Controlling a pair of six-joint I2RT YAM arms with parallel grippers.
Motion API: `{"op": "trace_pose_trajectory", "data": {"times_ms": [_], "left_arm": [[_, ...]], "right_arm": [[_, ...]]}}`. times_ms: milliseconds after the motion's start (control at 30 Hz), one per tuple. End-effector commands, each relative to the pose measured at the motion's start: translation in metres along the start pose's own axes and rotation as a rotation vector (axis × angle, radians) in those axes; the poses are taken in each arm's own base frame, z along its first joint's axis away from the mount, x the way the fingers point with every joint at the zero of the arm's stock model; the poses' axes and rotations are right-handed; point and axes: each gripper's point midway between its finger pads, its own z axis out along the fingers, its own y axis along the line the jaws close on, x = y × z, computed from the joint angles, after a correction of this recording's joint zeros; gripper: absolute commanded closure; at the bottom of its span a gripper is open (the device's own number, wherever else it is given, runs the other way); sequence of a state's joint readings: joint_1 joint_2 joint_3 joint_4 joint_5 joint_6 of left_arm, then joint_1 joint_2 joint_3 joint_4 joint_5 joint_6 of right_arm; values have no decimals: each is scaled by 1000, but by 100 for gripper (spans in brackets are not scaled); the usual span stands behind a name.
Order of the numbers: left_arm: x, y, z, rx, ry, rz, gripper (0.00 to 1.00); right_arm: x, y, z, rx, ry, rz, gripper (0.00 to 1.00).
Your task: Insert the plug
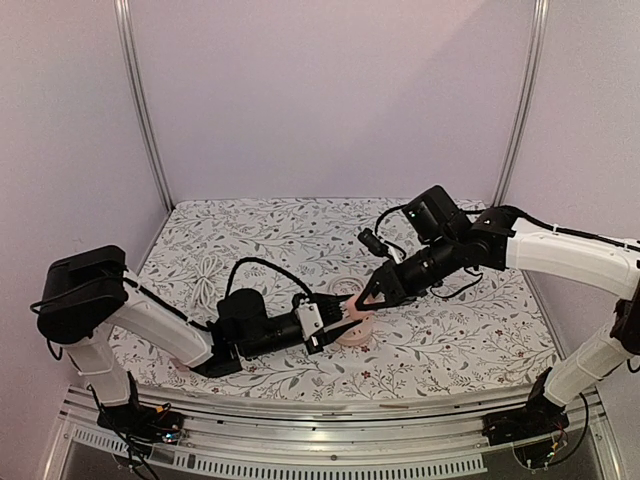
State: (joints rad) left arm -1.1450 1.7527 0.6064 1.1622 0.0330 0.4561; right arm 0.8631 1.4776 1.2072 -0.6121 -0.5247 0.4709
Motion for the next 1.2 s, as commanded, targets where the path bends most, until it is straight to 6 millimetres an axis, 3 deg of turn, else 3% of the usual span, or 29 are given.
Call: {"op": "trace_pose_trajectory", "data": {"times_ms": [0, 33, 67, 167, 200, 667, 900, 1000, 1167], "left_arm": [[-8, 11, -1, -38, -35, -31, 72], [-7, 12, -1, -43, -29, -35, 54], [-7, 13, -1, -46, -25, -41, 44], [-3, 15, -4, -64, -9, -59, 19], [-1, 18, -6, -80, 3, -62, 17], [15, 31, -39, -129, 101, -131, 12], [27, 46, -58, -151, 137, -228, 12], [35, 55, -65, -183, 151, -287, 1], [46, 65, -76, -216, 165, -354, 1]], "right_arm": [[-7, 6, 1, 9, -19, -30, 100], [-8, 5, -1, 19, -18, -32, 100], [-8, 3, -2, 31, -17, -35, 100], [-9, 1, -6, 66, -17, -41, 100], [-9, -1, -8, 81, -15, -44, 100], [-17, -32, -30, 268, 39, -46, 100], [-25, -45, -26, 361, 116, -55, 100], [-29, -52, -24, 406, 143, -50, 100], [-30, -63, -18, 465, 195, -39, 100]]}}
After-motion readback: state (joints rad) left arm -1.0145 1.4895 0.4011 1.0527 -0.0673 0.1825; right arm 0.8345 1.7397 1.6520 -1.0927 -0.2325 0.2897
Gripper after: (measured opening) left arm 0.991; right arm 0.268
